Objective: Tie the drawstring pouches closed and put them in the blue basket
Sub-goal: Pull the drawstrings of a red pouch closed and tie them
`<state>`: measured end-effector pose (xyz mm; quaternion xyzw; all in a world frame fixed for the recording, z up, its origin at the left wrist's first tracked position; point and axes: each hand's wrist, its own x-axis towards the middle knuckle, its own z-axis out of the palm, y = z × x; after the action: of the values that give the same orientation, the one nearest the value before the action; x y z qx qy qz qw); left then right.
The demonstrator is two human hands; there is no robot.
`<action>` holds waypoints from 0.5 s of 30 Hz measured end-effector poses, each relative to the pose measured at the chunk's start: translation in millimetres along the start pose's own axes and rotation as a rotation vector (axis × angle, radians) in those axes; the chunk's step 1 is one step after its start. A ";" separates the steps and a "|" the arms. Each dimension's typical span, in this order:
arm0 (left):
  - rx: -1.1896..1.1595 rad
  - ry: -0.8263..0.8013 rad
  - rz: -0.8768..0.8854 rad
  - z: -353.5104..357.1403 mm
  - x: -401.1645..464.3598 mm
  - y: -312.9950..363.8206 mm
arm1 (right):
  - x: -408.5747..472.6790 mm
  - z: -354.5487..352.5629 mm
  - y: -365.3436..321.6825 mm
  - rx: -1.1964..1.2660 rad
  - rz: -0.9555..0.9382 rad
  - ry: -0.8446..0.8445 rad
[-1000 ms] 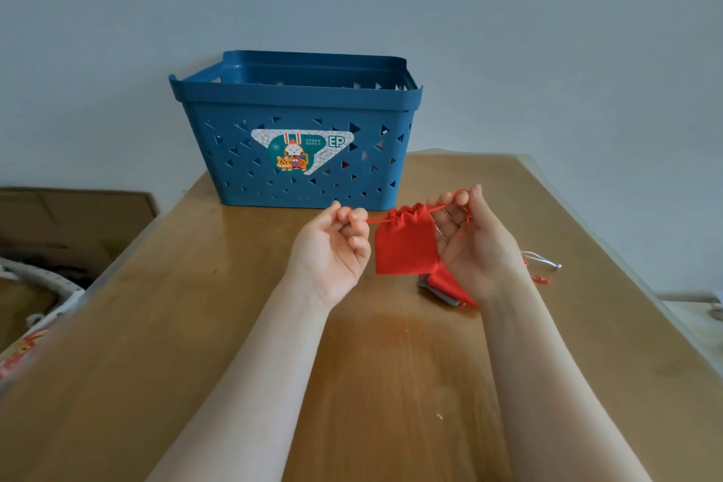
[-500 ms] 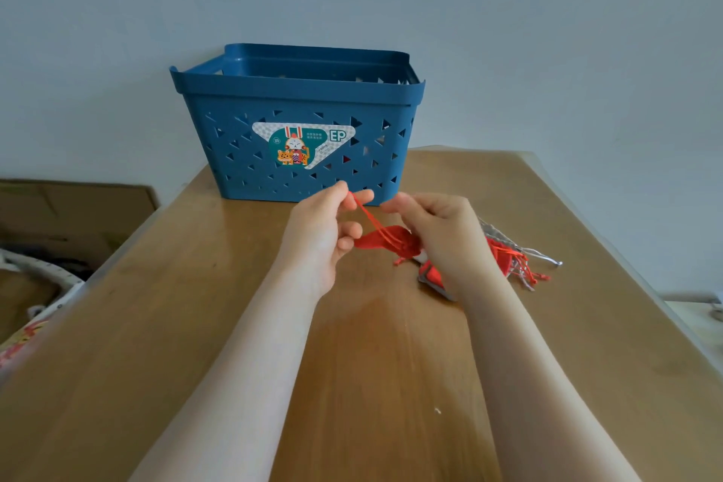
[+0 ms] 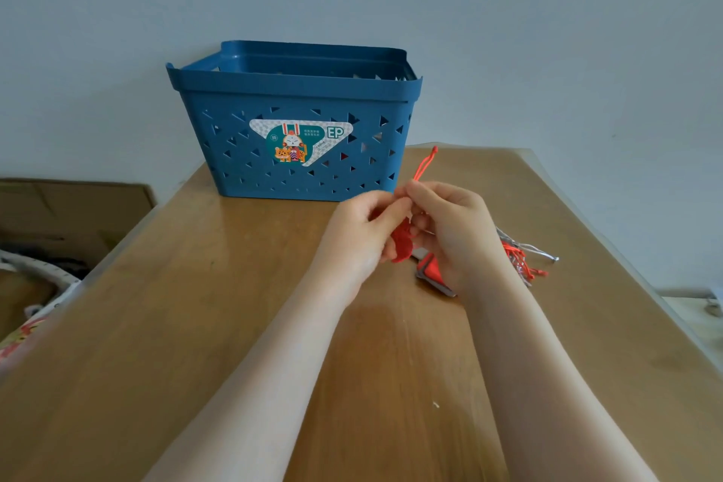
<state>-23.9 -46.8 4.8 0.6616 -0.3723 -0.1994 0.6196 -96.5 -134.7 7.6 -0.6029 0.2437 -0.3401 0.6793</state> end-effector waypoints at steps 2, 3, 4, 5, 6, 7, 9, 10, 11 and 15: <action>0.195 0.000 0.068 0.6 0.4 -2.2 | 0.8 -0.6 -0.7 -0.022 -0.003 0.011; 0.239 0.006 0.089 0.3 0.6 -2.2 | 1.1 -0.7 -0.9 -0.037 -0.007 0.012; 0.240 0.016 0.094 -0.2 0.7 -2.0 | 0.8 -0.8 -1.4 -0.041 -0.010 0.008; 0.205 0.034 0.078 -0.3 1.5 -2.3 | 0.7 -0.9 -1.9 -0.036 -0.013 0.002; 0.130 0.057 0.038 -0.6 1.6 -1.7 | 0.4 -1.1 -2.8 -0.025 -0.014 -0.002; 0.016 0.077 -0.027 -0.4 1.7 -0.6 | 0.2 -1.4 -3.6 -0.016 -0.010 -0.004; -0.317 0.086 -0.216 0.3 1.9 2.3 | 0.1 -2.8 -4.4 0.024 0.014 -0.009; -0.499 0.069 -0.315 0.2 2.0 3.7 | 0.0 -4.0 -4.3 0.052 0.032 -0.013; -0.655 0.041 -0.392 0.0 2.4 3.8 | 0.1 -5.3 -3.9 0.077 0.050 -0.017; -0.619 0.025 -0.449 0.4 5.6 -1.7 | 2.7 -11.9 -7.3 0.045 0.015 -0.013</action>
<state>-20.1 -51.3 4.2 0.5108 -0.1326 -0.4251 0.7354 -104.8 -144.8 13.1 -0.5877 0.2363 -0.3364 0.6969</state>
